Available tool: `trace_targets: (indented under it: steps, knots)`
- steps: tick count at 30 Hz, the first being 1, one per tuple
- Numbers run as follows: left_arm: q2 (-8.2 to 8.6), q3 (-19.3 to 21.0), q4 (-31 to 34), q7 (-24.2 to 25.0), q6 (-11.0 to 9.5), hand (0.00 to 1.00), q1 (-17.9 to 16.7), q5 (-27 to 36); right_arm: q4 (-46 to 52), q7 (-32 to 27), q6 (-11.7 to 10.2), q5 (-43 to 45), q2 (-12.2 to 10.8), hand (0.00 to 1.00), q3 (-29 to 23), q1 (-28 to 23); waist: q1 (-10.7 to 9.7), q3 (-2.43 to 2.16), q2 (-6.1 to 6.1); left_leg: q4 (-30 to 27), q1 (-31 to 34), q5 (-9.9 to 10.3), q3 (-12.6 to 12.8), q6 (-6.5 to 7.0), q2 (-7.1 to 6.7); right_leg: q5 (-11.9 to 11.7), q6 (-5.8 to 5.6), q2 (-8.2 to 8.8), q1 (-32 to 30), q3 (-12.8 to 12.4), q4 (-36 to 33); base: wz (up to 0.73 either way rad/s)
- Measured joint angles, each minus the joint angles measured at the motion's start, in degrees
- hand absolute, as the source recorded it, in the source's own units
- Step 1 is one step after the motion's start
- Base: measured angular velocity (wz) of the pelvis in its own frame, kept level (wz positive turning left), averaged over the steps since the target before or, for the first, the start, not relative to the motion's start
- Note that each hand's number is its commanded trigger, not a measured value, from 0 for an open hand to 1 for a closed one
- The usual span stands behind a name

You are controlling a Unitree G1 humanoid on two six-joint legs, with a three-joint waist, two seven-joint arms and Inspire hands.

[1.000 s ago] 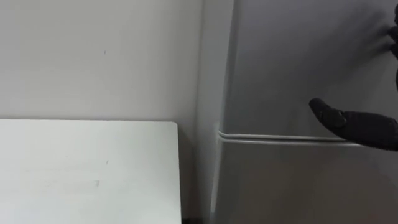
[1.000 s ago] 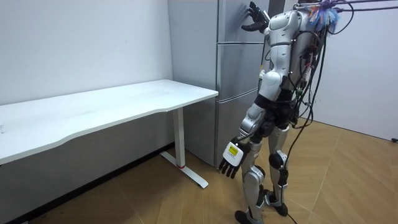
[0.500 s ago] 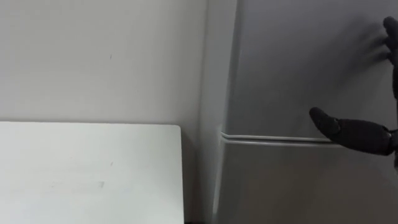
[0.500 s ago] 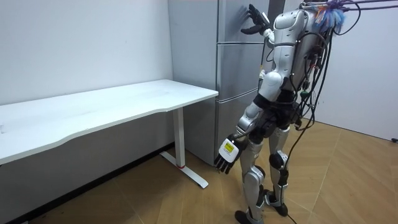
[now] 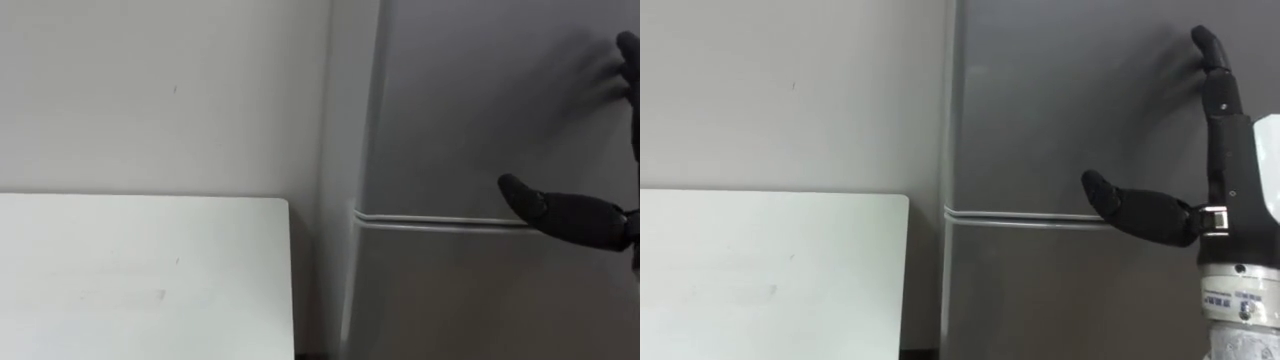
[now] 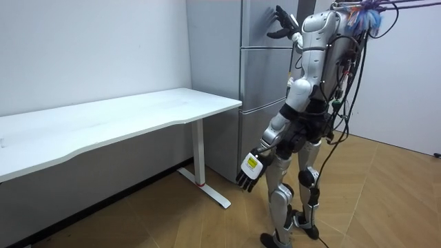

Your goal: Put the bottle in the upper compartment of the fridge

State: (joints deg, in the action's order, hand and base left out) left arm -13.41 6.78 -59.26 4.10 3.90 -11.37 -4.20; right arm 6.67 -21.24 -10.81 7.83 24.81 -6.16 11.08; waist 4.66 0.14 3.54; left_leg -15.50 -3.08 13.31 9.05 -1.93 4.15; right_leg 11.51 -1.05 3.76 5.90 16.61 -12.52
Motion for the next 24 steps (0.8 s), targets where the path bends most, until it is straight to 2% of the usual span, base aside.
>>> trace_targets:
  steps: [3, 10, 15, 18, 24]
  knots:
    - [-0.50, 0.15, -0.67, -0.12, -0.69, 0.00, -2.42, -0.40, -1.66, -0.49, -1.37, -0.05, 0.02, 0.00, -0.10, -0.11, -0.31, -0.30, 0.57, 0.17, -0.46, 0.00, -0.09, 0.00, -0.02, 0.00, 0.00, -0.05, 0.68, 0.09, -0.02, 0.00]
    - [-0.33, 2.15, -1.09, -0.16, -0.82, 0.00, -8.78, -1.14, -1.74, -0.78, -1.12, -0.65, 0.08, 0.00, -2.91, -1.13, -1.09, -0.34, 2.08, 0.18, -0.39, 0.01, -0.64, 0.01, -0.22, 0.03, -0.14, 0.13, 1.01, 0.93, 0.13, 0.05]
    - [-0.45, 4.43, -0.85, -0.17, -1.47, 0.00, -9.54, -2.14, -1.63, -1.11, -0.53, -1.35, 1.62, 0.00, -6.24, -1.14, -1.34, -0.30, 2.25, 0.30, -0.38, -0.06, -1.19, 0.11, -0.51, 0.10, -0.26, 0.28, 1.29, 1.34, 0.33, 0.06]
    - [-0.50, 5.22, 0.23, -1.23, -2.02, 0.00, -9.55, -2.17, -1.64, -2.02, 0.47, -6.16, 2.08, 0.00, -8.15, -1.49, -2.09, -0.32, 2.38, 0.66, -0.53, -0.07, -1.40, 0.11, -0.62, 0.06, -0.33, 0.28, 1.52, 1.60, 0.76, 0.03]
    - [-0.44, 5.46, 1.94, -3.46, -2.85, 0.00, -9.44, -2.23, -1.69, -6.64, 0.96, -10.52, 2.44, 0.00, -13.13, -5.77, -3.41, -0.26, 2.16, 1.69, -0.93, -0.09, -1.09, 0.09, -0.70, 0.08, -0.38, 0.29, 1.19, 1.40, 0.82, -0.04]
